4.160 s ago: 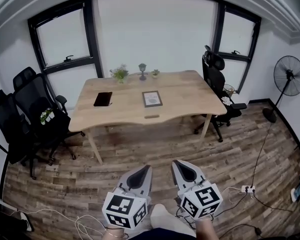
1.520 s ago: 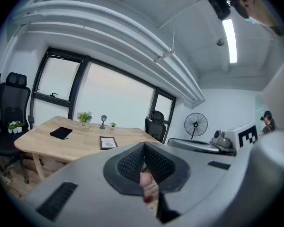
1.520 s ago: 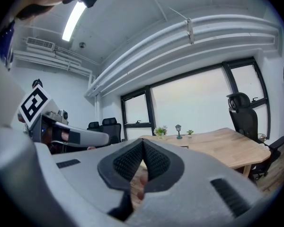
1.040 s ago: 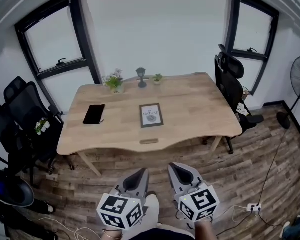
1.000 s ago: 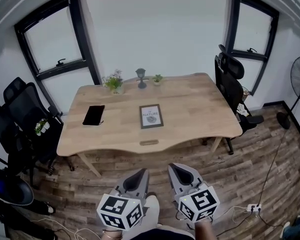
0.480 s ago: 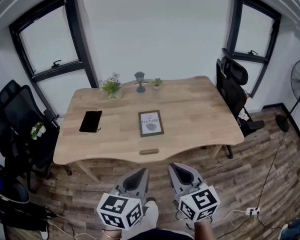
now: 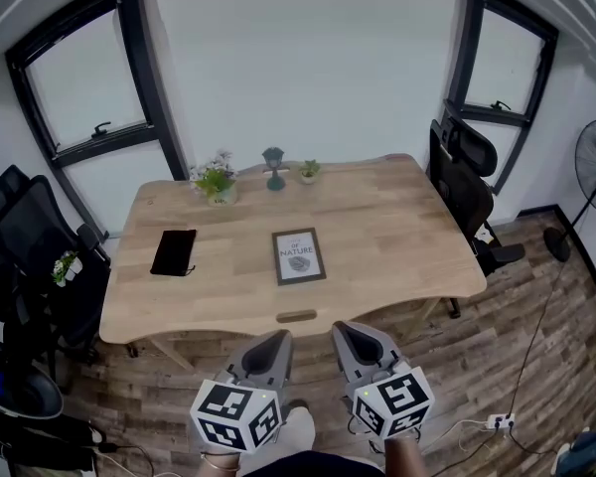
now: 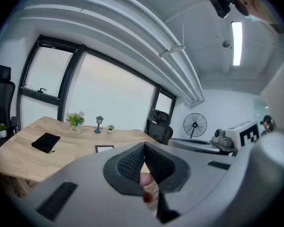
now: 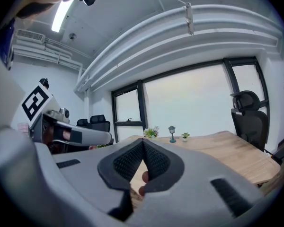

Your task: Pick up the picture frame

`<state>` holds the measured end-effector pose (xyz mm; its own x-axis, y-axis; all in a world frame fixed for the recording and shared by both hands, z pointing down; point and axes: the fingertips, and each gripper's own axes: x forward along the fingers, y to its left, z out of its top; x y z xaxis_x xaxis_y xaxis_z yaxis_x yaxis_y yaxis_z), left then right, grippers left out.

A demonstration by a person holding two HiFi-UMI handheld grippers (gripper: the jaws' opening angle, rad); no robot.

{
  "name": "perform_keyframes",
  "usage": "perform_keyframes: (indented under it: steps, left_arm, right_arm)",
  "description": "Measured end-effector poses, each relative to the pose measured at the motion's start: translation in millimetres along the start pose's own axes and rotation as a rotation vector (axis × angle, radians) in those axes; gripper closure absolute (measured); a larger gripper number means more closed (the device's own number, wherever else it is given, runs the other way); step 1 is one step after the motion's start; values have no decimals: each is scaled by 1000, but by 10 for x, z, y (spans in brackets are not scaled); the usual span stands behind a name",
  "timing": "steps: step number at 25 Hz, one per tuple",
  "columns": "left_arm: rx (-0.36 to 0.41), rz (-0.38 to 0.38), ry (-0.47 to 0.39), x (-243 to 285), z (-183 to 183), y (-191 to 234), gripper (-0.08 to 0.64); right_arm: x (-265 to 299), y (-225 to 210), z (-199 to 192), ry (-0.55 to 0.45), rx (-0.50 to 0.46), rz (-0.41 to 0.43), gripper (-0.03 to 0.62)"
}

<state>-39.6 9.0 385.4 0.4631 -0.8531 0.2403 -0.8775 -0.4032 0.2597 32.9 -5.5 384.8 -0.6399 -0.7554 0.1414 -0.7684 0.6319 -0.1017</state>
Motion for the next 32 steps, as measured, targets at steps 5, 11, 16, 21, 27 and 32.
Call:
perform_keyframes:
  steps: [5,11,16,21,27,32]
  left_arm:
    - [1,-18,2,167,82,115,555]
    - [-2,-33,0,318,172,308,555]
    - [2,-49,5,454,225,454,555]
    - [6,-64,12,592,246,599,555]
    - [10,-90,27,739,268,747,554]
    - [-13,-116,22,816,291,841,551]
  right_arm:
    - [181,-99,57,0,-2,-11,592]
    - [410,-160,130,-2,-19,-17,592]
    - [586,-222,173,-5,-23,-25,591]
    - [768,-315,151,5,-14,-46,591]
    - [982,-344,136,22,16,-19,588]
    - [1091,-374,107,40,32,-25,584]
